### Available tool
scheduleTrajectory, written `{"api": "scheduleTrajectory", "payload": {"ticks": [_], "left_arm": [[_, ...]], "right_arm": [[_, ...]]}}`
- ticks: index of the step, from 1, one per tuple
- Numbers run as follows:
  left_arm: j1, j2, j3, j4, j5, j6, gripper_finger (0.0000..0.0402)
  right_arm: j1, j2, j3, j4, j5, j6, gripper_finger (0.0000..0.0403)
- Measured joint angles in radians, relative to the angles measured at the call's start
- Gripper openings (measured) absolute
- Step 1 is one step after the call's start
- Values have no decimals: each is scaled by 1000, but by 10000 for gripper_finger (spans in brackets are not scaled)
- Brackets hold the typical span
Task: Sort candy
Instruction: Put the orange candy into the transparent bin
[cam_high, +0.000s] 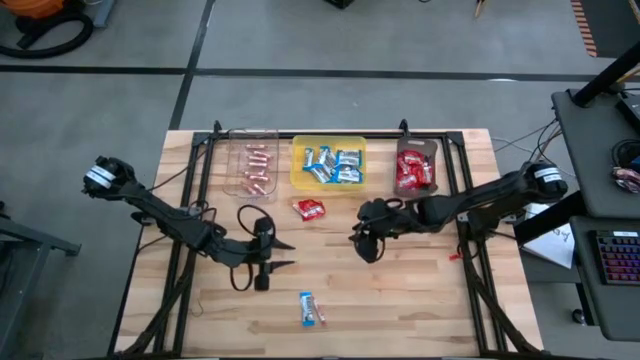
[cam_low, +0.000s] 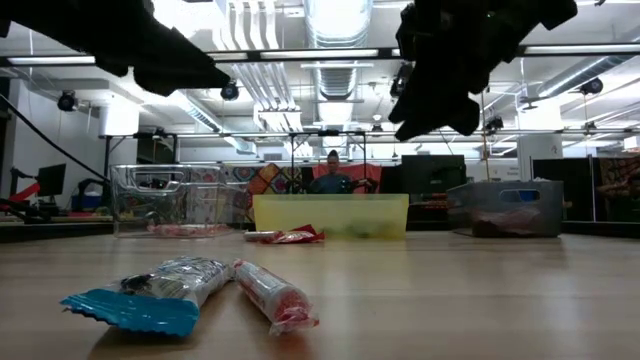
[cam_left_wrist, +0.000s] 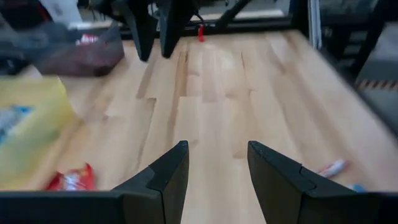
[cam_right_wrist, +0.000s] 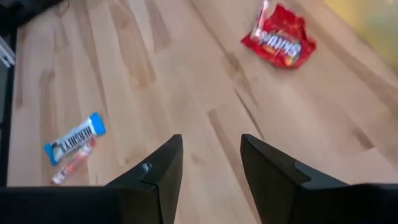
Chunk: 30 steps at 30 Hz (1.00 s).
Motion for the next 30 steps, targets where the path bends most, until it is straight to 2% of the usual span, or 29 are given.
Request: {"api": "scheduleTrajectory", "payload": {"ticks": [5,15,23,30], "left_arm": [[51,0,0,-8,-1,169,148],[200,12,0,-86,0,283,148],[244,137,0,-52,1,367,146],[313,256,50,-53,1,433,127]], "right_arm": [[16,10,0,0,-1,0,147],[19,10,0,4,1,-7,145],[19,10,0,6,2,-7,146],[19,10,0,6,2,-7,145]]}}
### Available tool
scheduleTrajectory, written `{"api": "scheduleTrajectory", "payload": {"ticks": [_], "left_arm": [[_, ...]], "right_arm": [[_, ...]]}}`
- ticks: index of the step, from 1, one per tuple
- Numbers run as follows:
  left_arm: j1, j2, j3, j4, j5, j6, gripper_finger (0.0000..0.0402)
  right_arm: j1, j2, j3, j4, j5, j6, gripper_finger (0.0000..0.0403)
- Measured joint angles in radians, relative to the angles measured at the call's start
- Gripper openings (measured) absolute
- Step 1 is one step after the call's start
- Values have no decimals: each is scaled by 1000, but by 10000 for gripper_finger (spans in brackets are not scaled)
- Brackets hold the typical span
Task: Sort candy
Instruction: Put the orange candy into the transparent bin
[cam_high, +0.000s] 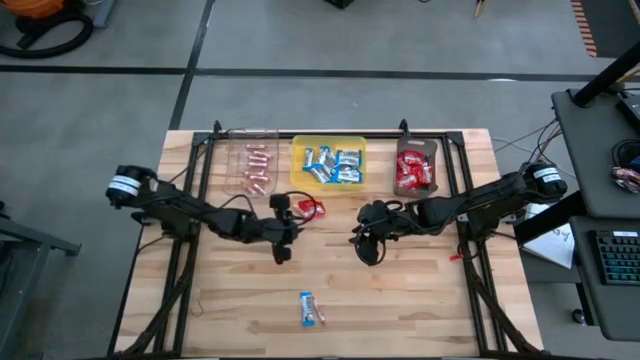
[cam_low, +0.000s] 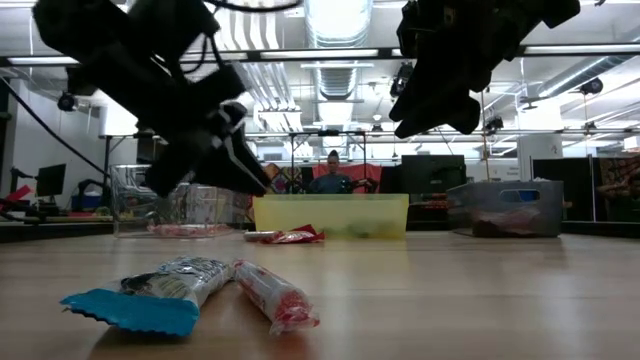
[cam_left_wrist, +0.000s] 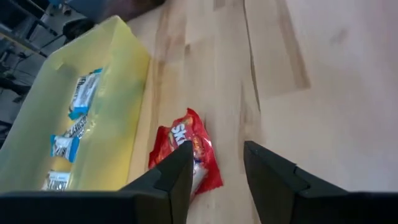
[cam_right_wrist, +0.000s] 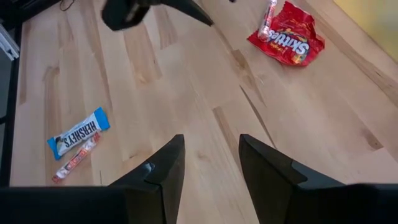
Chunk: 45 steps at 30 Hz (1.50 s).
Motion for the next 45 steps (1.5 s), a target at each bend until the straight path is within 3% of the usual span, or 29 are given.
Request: {"api": "scheduleTrajectory", "payload": {"ticks": [15,21,39,45], "left_arm": [[91,190,126,-100,-28,100,119],[108,206,145,-183,-31,108,119],[132,263,150,-171,-37,108,118],[133,259,149,-185,-14,107,84]], "right_arm": [[0,0,0,-2,0,0,141],[0,0,0,-3,0,0,141],[0,0,0,-3,0,0,141],[0,0,0,-3,-1,0,141]]}}
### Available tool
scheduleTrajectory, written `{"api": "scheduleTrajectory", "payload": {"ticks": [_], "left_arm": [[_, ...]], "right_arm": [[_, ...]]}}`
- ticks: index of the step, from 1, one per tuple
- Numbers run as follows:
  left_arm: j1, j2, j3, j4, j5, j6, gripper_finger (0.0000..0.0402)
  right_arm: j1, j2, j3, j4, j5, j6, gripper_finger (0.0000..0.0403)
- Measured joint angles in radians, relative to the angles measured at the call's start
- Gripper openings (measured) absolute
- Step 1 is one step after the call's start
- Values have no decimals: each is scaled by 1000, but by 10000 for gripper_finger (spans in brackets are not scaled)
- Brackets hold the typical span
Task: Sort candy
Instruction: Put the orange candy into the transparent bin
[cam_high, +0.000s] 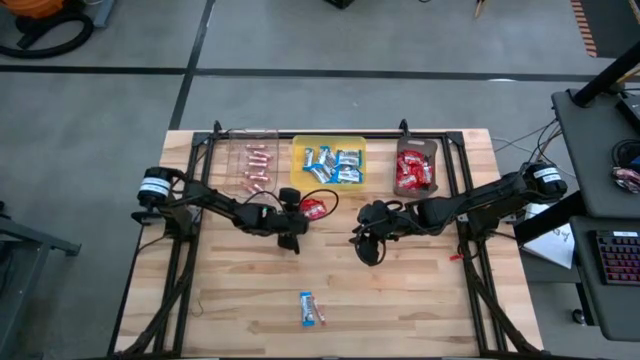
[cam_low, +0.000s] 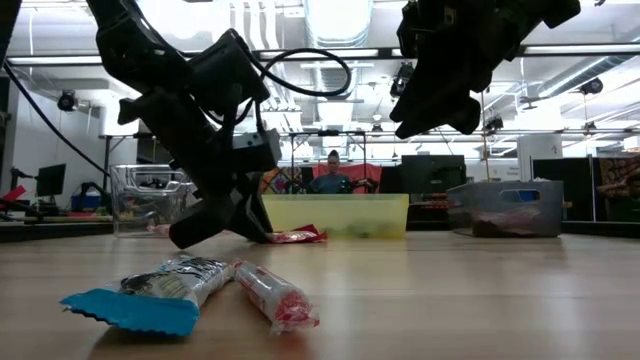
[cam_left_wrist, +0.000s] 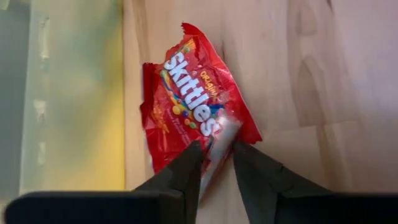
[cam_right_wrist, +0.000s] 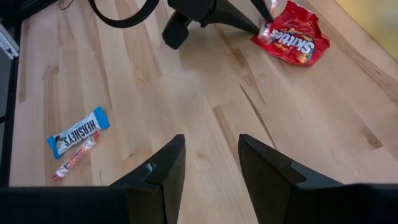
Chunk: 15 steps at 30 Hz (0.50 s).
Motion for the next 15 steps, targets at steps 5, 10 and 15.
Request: {"api": "scheduleTrajectory", "payload": {"ticks": [5,10,15], "left_arm": [[2,-3,0,-9,57,-22,27],[-9,-20,0,-8,93,-50,10],[-49,-66,-6,-34,135,-53,12]], "right_arm": [[10,0,0,0,-3,0,141],[20,0,0,0,-3,-5,141],[22,0,0,1,-3,-2,141]]}}
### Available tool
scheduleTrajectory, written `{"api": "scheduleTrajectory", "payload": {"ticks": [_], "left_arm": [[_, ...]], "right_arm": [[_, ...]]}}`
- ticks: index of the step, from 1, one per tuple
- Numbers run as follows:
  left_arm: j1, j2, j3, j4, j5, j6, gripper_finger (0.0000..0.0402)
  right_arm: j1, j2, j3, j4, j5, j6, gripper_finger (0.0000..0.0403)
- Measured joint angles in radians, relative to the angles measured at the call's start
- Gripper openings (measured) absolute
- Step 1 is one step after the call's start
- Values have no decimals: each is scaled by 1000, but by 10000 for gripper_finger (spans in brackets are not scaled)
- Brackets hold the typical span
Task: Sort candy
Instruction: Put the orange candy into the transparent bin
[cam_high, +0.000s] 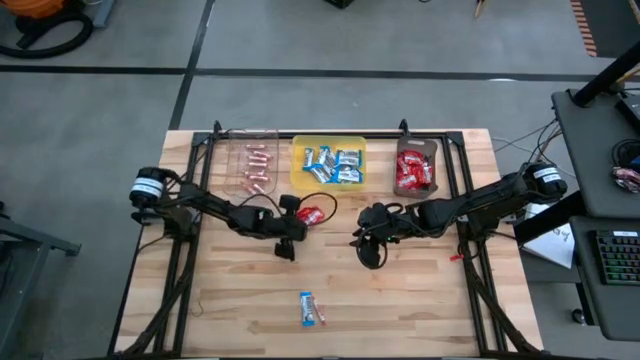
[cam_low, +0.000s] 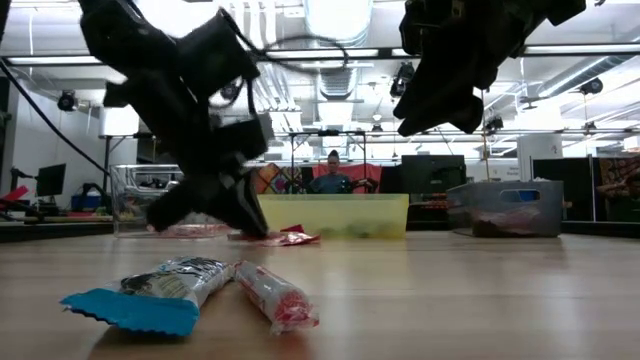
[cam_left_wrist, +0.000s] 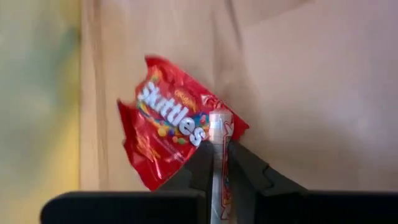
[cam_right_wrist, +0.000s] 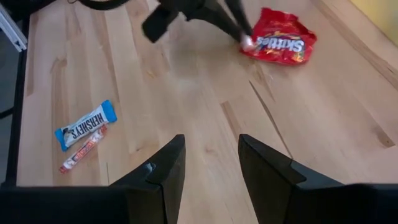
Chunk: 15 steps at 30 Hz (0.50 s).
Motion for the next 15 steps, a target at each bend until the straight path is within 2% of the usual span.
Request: {"api": "scheduleTrajectory", "payload": {"ticks": [15], "left_arm": [[-103,-276,1,-13,10,-93,1]], "right_arm": [[0,0,0,11,4,2,141]]}}
